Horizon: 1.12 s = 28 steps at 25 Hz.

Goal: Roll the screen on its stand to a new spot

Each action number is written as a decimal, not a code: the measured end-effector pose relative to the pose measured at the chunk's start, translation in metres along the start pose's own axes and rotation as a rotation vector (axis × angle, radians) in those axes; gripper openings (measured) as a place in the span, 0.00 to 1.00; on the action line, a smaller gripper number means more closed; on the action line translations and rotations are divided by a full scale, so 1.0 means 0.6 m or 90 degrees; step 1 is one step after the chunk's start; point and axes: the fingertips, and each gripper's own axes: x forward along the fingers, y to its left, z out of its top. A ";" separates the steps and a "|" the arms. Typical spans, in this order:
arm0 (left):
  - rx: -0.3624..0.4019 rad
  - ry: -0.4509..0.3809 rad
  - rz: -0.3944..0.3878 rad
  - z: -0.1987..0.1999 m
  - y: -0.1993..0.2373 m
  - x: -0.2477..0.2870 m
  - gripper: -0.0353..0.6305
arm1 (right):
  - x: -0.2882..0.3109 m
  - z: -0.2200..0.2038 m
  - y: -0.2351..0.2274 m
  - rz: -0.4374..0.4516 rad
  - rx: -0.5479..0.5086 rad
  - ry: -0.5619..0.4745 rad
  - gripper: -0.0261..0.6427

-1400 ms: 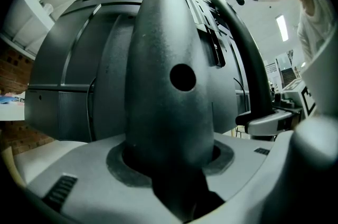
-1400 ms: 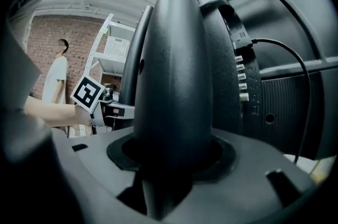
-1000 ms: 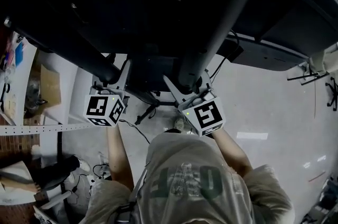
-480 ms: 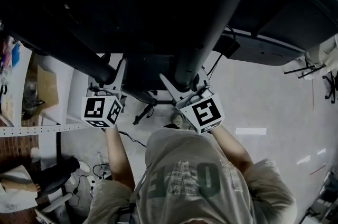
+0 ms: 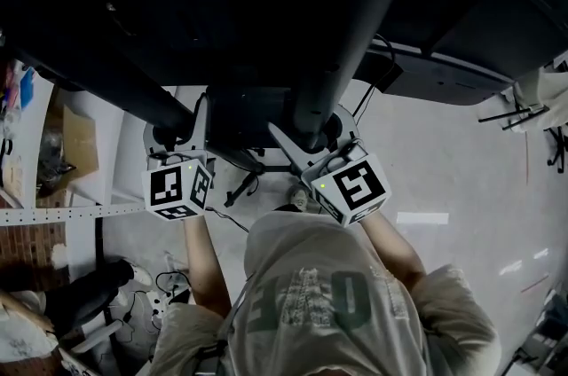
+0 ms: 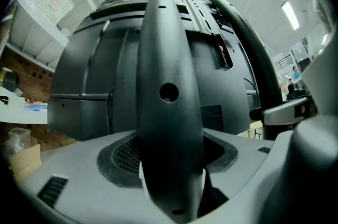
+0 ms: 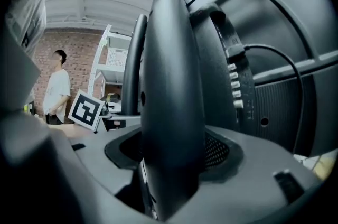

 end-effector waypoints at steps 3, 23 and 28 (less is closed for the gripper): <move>0.007 -0.012 0.043 0.014 0.012 -0.033 0.52 | -0.020 0.037 0.003 0.005 -0.030 -0.024 0.44; 0.068 -0.141 0.008 0.113 -0.203 -0.100 0.08 | -0.156 0.098 -0.087 -0.121 -0.077 -0.065 0.09; 0.059 -0.115 -0.012 0.096 -0.236 -0.097 0.08 | -0.156 0.056 -0.093 -0.119 -0.076 -0.014 0.07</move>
